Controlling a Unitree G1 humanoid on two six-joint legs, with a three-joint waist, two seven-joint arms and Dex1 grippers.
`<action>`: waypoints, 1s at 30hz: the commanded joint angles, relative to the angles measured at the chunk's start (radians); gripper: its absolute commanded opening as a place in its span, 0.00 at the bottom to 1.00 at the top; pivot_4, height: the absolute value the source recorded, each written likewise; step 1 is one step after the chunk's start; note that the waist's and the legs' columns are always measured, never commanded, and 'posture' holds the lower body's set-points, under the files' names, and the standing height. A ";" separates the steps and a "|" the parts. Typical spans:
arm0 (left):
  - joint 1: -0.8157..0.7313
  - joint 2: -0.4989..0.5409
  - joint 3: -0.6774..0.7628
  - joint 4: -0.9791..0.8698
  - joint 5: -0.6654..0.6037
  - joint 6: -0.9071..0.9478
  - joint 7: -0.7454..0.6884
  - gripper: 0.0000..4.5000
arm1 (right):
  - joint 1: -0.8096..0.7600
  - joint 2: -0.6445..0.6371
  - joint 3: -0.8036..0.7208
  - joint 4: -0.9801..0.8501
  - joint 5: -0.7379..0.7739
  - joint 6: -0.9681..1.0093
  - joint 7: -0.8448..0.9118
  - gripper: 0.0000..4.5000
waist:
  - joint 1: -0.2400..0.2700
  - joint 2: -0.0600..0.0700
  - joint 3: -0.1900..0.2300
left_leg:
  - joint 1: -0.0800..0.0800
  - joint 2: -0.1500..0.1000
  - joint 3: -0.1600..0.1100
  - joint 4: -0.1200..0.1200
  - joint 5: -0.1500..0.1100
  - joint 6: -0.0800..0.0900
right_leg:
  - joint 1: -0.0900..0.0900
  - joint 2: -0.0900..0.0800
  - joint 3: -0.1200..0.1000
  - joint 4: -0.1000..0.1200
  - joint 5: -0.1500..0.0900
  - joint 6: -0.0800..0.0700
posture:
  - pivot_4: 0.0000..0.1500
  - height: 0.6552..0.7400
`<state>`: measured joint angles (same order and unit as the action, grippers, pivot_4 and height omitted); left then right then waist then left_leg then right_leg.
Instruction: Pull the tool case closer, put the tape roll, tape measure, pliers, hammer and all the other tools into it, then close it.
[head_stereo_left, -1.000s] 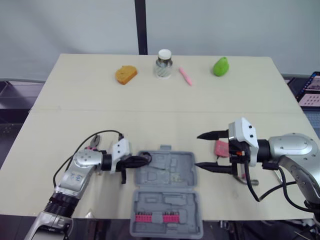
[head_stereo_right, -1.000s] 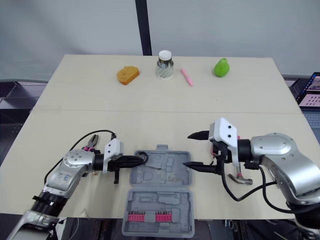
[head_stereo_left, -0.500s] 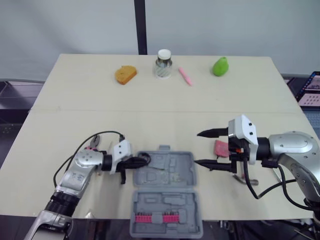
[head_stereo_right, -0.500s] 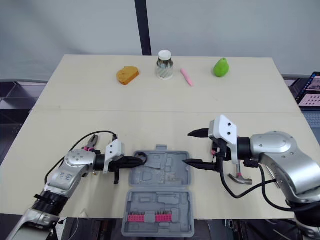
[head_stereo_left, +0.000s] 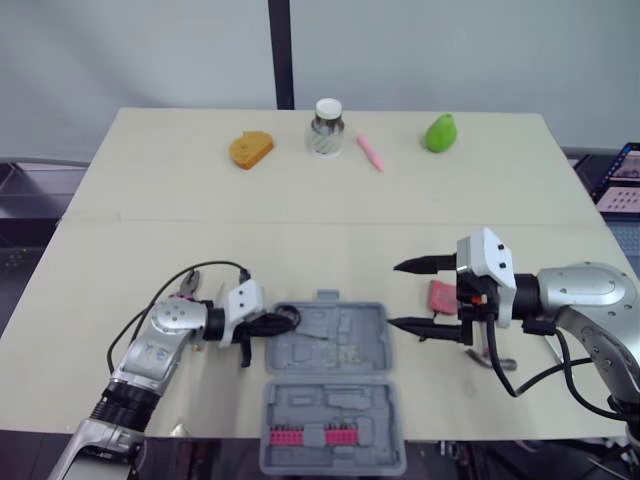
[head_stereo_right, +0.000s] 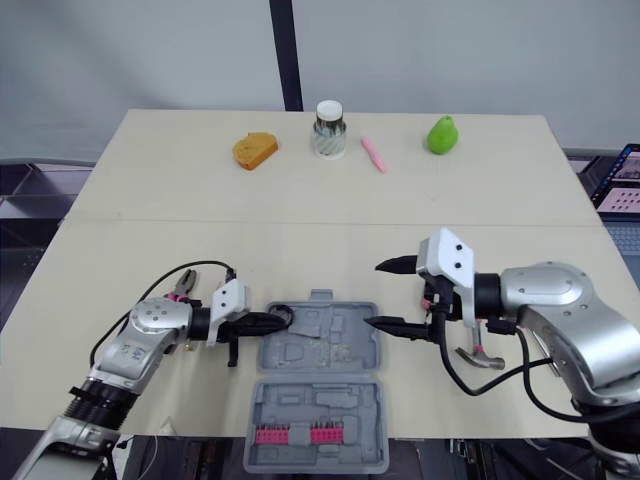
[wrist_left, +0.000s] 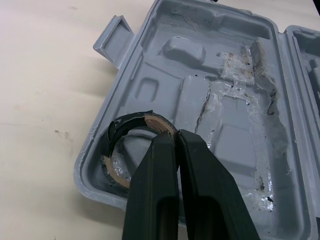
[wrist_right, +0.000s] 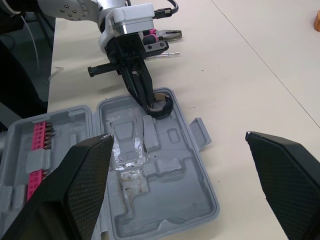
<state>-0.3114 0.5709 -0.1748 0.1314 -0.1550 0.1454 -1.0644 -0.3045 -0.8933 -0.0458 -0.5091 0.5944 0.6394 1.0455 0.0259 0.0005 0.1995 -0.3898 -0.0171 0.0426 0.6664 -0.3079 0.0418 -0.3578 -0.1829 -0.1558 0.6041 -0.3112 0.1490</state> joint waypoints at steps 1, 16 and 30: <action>-0.016 0.002 0.023 -0.034 -0.034 0.025 -0.007 0.33 | -0.013 0.002 -0.005 -0.038 0.020 0.000 -0.005 1.00 | 0.000 0.000 0.000 | 0.000 0.000 0.000 0.000 0.000 0.000 | 0.000 0.000 0.000 0.000 0.000 0.000 | 1.00 1.00; 0.010 0.001 0.106 -0.168 -0.148 0.146 0.029 0.80 | -0.014 0.008 0.001 -0.027 0.024 -0.008 -0.001 1.00 | 0.000 0.000 0.000 | 0.000 0.000 0.000 0.000 0.000 0.000 | 0.000 0.000 0.000 0.000 0.000 0.000 | 1.00 1.00; 0.049 -0.051 0.083 -0.051 -0.073 -0.003 0.092 0.34 | -0.027 0.011 0.007 -0.011 0.016 -0.017 0.003 1.00 | 0.000 0.000 0.000 | 0.000 0.000 0.000 0.000 0.000 0.000 | 0.000 0.000 0.000 0.000 0.000 0.000 | 1.00 1.00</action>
<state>-0.2594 0.5234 -0.1012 0.0880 -0.2284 0.1615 -0.9751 -0.3231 -0.8873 -0.0415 -0.5067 0.6027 0.6346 1.0455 0.0261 0.0004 0.1994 -0.3898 -0.0172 0.0425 0.6667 -0.3078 0.0419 -0.3576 -0.1830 -0.1557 0.6041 -0.3112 0.1490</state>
